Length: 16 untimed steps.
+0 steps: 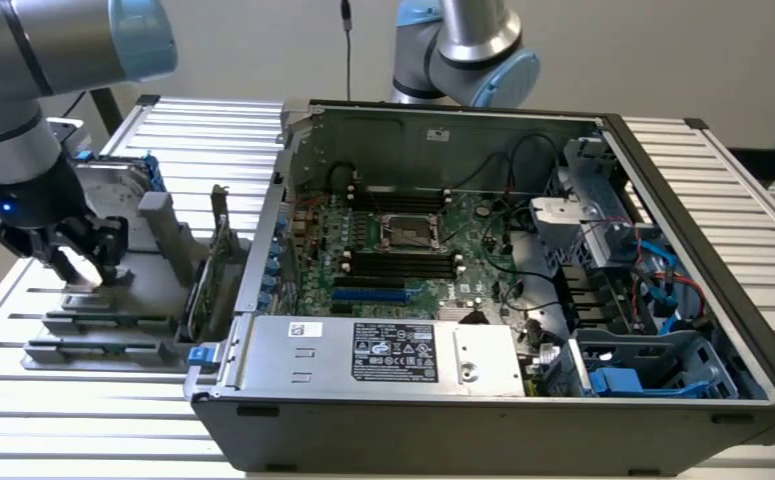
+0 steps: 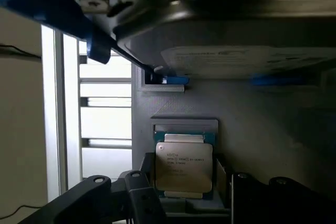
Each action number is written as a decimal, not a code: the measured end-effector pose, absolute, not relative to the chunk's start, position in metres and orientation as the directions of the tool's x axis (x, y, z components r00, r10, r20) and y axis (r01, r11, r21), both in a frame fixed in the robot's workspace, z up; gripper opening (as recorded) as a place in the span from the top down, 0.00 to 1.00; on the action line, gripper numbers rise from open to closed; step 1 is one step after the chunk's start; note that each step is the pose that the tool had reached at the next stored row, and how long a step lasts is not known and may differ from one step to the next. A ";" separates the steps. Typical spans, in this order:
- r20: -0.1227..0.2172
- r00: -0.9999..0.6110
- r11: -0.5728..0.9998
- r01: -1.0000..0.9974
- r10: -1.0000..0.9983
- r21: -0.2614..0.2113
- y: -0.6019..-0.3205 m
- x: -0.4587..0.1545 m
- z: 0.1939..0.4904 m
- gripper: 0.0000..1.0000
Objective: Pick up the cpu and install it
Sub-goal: 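Pick up the cpu and move it towards the insertion slot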
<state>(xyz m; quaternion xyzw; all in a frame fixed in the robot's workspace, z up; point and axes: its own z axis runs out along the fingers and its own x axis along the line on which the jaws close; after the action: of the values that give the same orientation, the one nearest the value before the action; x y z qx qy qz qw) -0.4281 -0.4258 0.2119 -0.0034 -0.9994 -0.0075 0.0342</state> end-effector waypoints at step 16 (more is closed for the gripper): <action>0.069 -0.998 1.000 0.006 0.005 0.015 -0.425 -0.416 0.285 0.46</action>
<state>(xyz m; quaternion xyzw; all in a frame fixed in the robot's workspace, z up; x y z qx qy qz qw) -0.4162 -0.4249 0.2848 -0.0027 -0.9994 -0.0074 0.0343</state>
